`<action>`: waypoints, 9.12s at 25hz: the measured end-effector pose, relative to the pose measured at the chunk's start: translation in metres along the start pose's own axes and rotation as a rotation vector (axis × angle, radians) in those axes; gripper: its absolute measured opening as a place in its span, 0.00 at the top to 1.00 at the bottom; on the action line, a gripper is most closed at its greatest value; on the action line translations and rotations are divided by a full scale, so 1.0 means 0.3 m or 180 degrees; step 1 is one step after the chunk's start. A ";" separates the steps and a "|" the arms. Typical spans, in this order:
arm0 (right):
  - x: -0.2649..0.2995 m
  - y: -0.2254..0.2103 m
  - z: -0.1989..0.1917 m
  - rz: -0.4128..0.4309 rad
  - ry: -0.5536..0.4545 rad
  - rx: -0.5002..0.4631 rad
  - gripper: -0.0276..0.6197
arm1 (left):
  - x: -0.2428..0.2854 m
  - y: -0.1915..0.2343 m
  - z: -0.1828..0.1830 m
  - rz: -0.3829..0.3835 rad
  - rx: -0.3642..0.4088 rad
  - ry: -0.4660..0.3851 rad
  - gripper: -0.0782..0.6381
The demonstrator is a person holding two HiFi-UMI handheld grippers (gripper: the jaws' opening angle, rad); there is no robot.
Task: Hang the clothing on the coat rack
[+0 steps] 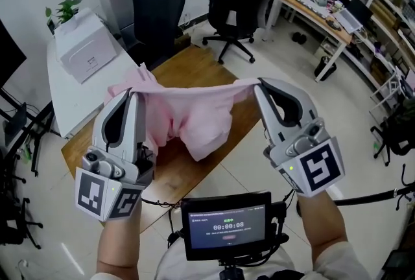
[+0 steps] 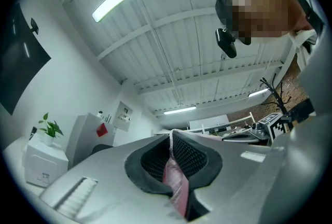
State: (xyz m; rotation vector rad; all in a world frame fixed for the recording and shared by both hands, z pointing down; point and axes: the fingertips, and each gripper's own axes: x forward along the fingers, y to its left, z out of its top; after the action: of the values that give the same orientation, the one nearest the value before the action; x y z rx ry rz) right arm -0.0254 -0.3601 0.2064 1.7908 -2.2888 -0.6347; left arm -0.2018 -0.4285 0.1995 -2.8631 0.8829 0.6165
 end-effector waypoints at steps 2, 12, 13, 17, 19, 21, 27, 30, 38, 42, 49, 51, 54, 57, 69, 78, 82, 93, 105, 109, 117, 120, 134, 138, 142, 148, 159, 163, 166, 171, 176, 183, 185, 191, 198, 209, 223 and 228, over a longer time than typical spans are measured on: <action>-0.051 -0.031 0.017 -0.0054 -0.0011 -0.0050 0.95 | 0.027 -0.050 0.010 -0.0071 -0.0066 -0.0038 0.87; -0.329 -0.207 0.091 -0.0403 -0.0055 -0.0154 0.95 | 0.186 -0.345 0.049 -0.0566 -0.0197 -0.0157 0.87; -0.358 -0.223 0.094 -0.0444 -0.0052 -0.0172 0.95 | 0.200 -0.378 0.049 -0.0620 -0.0203 -0.0167 0.87; -0.470 -0.286 0.102 -0.0601 -0.0029 -0.0248 0.95 | 0.250 -0.502 0.047 -0.0835 -0.0227 -0.0198 0.87; -0.523 -0.317 0.105 -0.0677 -0.0009 -0.0285 0.95 | 0.276 -0.559 0.046 -0.0932 -0.0243 -0.0216 0.87; -0.573 -0.348 0.106 -0.0752 0.0028 -0.0311 0.95 | 0.302 -0.615 0.045 -0.1028 -0.0263 -0.0223 0.87; -0.708 -0.427 0.098 -0.0928 0.0111 -0.0363 0.95 | 0.361 -0.769 0.021 -0.1269 -0.0337 -0.0212 0.87; -0.765 -0.461 0.105 -0.0999 0.0140 -0.0396 0.95 | 0.388 -0.834 0.020 -0.1366 -0.0372 -0.0222 0.88; -0.915 -0.555 0.113 -0.1157 0.0191 -0.0496 0.95 | 0.455 -1.014 0.005 -0.1587 -0.0466 -0.0269 0.88; -0.976 -0.574 0.112 -0.1245 0.0205 -0.0501 0.95 | 0.470 -1.086 -0.016 -0.1711 -0.0552 -0.0262 0.88; -1.130 -0.653 0.161 -0.1463 0.0293 -0.0479 0.95 | 0.523 -1.267 0.014 -0.1991 -0.0684 -0.0202 0.88; -1.137 -0.650 0.135 -0.1565 0.0342 -0.0515 0.95 | 0.531 -1.273 -0.017 -0.2112 -0.0738 -0.0213 0.88; -1.159 -0.658 0.121 -0.1724 0.0417 -0.0558 0.95 | 0.553 -1.305 -0.039 -0.2307 -0.0835 -0.0236 0.88; -1.210 -0.678 0.122 -0.1881 0.0509 -0.0586 0.95 | 0.579 -1.372 -0.054 -0.2504 -0.0969 -0.0233 0.88; -1.335 -0.737 0.208 -0.2611 0.0695 -0.0964 0.95 | 0.647 -1.568 -0.071 -0.3374 -0.1372 -0.0240 0.88; -1.441 -0.718 0.201 -0.3132 0.1006 -0.0975 0.95 | 0.650 -1.709 -0.129 -0.3877 -0.1638 -0.0123 0.88; -1.563 -0.737 0.238 -0.3392 0.1048 -0.1100 0.95 | 0.660 -1.819 -0.143 -0.4059 -0.1688 -0.0069 0.88; -1.914 -0.785 0.384 -0.3821 0.1307 -0.1435 0.95 | 0.644 -2.194 0.003 -0.4570 -0.1813 -0.0352 0.88; -2.232 -0.830 0.657 -0.3915 0.1401 -0.2000 0.95 | 0.598 -2.522 0.237 -0.4801 -0.1789 -0.0795 0.88; -2.345 -0.847 0.779 -0.4004 0.1430 -0.2182 0.95 | 0.579 -2.622 0.339 -0.4857 -0.1785 -0.0936 0.88; -2.510 -0.926 1.038 -0.4212 0.1315 -0.2470 0.95 | 0.605 -2.782 0.558 -0.4843 -0.1671 -0.1261 0.88; -2.557 -0.959 1.084 -0.4259 0.1364 -0.2553 0.95 | 0.616 -2.843 0.603 -0.4832 -0.1614 -0.1305 0.88; -2.804 -1.157 1.182 -0.4600 0.1638 -0.2504 0.95 | 0.743 -3.100 0.747 -0.4640 -0.1229 -0.1348 0.88; -2.851 -1.220 1.186 -0.4694 0.1785 -0.2444 0.95 | 0.786 -3.159 0.771 -0.4554 -0.1079 -0.1330 0.88; -2.915 -1.288 1.113 -0.4779 0.1981 -0.2249 0.95 | 0.827 -3.233 0.728 -0.4491 -0.0895 -0.1179 0.88; -3.007 -1.318 0.881 -0.4708 0.2394 -0.1926 0.95 | 0.824 -3.335 0.569 -0.4625 -0.0566 -0.0874 0.88; -2.964 -1.185 0.621 -0.4476 0.2332 -0.1755 0.95 | 0.705 -3.363 0.328 -0.4891 -0.0280 -0.0778 0.88; -2.933 -1.110 0.544 -0.4401 0.2301 -0.1752 0.95 | 0.641 -3.348 0.284 -0.4952 -0.0174 -0.0879 0.88; -2.892 -1.059 0.511 -0.4337 0.2284 -0.1801 0.95 | 0.597 -3.330 0.262 -0.4994 -0.0119 -0.0950 0.88; -2.818 -0.974 0.474 -0.4333 0.2071 -0.1793 0.95 | 0.537 -3.276 0.228 -0.5025 -0.0363 -0.0903 0.88; -2.766 -0.918 0.457 -0.4386 0.1867 -0.1755 0.95 | 0.506 -3.241 0.221 -0.5050 -0.0849 -0.0724 0.87; -2.685 -0.874 0.474 -0.4350 0.1646 -0.1773 0.95 | 0.474 -3.179 0.225 -0.5087 -0.1402 -0.0580 0.87; -2.670 -0.867 0.476 -0.4310 0.1626 -0.1797 0.95 | 0.466 -3.167 0.226 -0.5077 -0.1473 -0.0579 0.86; -2.649 -0.851 0.484 -0.4300 0.1591 -0.1759 0.94 | 0.451 -3.112 0.235 -0.5029 -0.1648 -0.0596 0.86; -2.661 -0.864 0.469 -0.4357 0.1600 -0.1653 0.90 | 0.450 -3.089 0.227 -0.4996 -0.1757 -0.0567 0.86; -2.673 -0.833 0.467 -0.4339 0.1536 -0.1619 0.89 | 0.437 -3.036 0.169 -0.4897 -0.1954 -0.0424 0.85; -2.669 -0.784 0.477 -0.4377 0.1386 -0.1568 0.88 | 0.417 -2.946 0.087 -0.4713 -0.2110 -0.0146 0.86; -2.685 -0.741 0.485 -0.4477 0.1331 -0.1472 0.88 | 0.373 -2.929 0.073 -0.4747 -0.2078 -0.0049 0.87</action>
State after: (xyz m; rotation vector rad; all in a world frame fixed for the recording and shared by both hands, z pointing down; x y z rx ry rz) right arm 0.3298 0.4001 0.0840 2.6383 -0.3058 -0.7083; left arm 0.3634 0.2468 0.1006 -2.8539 -1.6344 0.6800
